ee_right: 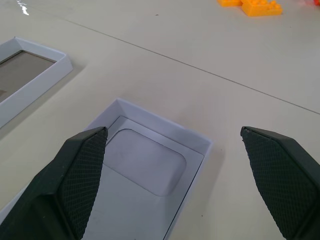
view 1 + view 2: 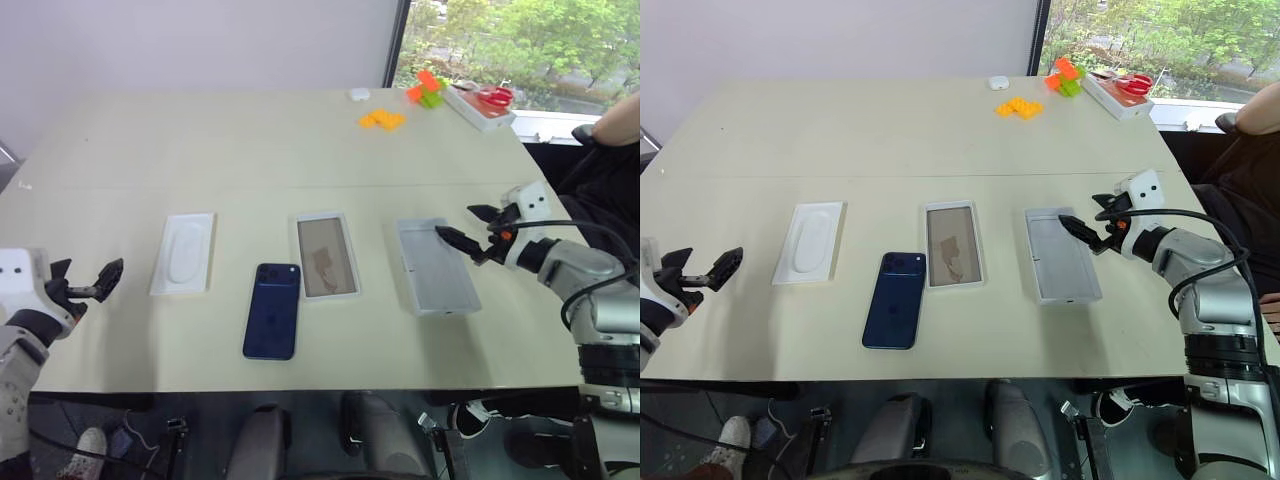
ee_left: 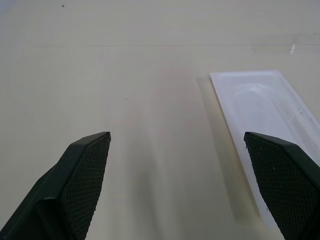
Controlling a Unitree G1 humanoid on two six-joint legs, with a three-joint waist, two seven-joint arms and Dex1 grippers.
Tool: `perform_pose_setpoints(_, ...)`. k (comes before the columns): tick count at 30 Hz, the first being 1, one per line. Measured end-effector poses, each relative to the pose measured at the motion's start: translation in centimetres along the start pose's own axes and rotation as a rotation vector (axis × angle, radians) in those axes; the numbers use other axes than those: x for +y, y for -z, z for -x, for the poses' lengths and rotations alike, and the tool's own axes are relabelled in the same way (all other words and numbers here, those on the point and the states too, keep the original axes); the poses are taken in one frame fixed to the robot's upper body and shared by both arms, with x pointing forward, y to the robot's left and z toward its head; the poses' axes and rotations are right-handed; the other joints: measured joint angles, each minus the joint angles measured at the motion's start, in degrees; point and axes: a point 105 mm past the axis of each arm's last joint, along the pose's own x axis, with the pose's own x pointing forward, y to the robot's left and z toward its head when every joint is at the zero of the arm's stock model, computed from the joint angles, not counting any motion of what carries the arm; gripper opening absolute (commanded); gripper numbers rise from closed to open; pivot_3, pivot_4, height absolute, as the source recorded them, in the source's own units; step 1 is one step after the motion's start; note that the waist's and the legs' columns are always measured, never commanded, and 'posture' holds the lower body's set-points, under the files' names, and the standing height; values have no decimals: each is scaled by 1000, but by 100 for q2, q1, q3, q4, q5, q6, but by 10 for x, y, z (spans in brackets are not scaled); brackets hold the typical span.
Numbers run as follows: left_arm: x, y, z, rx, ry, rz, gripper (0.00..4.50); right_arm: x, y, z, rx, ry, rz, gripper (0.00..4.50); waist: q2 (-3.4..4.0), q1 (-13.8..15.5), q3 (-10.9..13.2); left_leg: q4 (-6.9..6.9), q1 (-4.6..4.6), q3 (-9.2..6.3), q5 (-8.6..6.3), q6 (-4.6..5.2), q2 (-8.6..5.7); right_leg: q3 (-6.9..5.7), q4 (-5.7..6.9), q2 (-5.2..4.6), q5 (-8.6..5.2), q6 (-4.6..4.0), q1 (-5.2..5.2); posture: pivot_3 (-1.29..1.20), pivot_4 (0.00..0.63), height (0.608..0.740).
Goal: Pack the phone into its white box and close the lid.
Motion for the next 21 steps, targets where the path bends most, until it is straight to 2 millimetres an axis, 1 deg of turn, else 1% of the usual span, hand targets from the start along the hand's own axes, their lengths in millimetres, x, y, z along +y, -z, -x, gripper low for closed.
perform_pose_setpoints(9,-3,3,-1,7,9,5,4500,8,0,2,4,-26,-5,4456,0,-2,0,-1,2,1,0,1,1,0,0,2,-3,4,0,0,150,730)
perform_pose_setpoints(17,-8,3,-1,3,20,17,4500,11,-1,1,4,-45,-4,4456,0,1,0,-1,1,2,-1,1,2,1,0,2,-3,4,0,0,150,730)
perform_pose_setpoints(19,-12,2,-3,-11,27,42,4500,16,-1,-3,5,-65,-1,4456,0,-8,0,-1,2,2,-1,1,2,1,0,3,-2,4,0,0,150,730)
perform_pose_setpoints(21,-18,0,-3,-29,40,63,4500,26,-4,-8,-3,-99,11,4456,0,-8,0,-1,2,2,-1,1,3,2,1,3,5,13,-1,0,150,730)
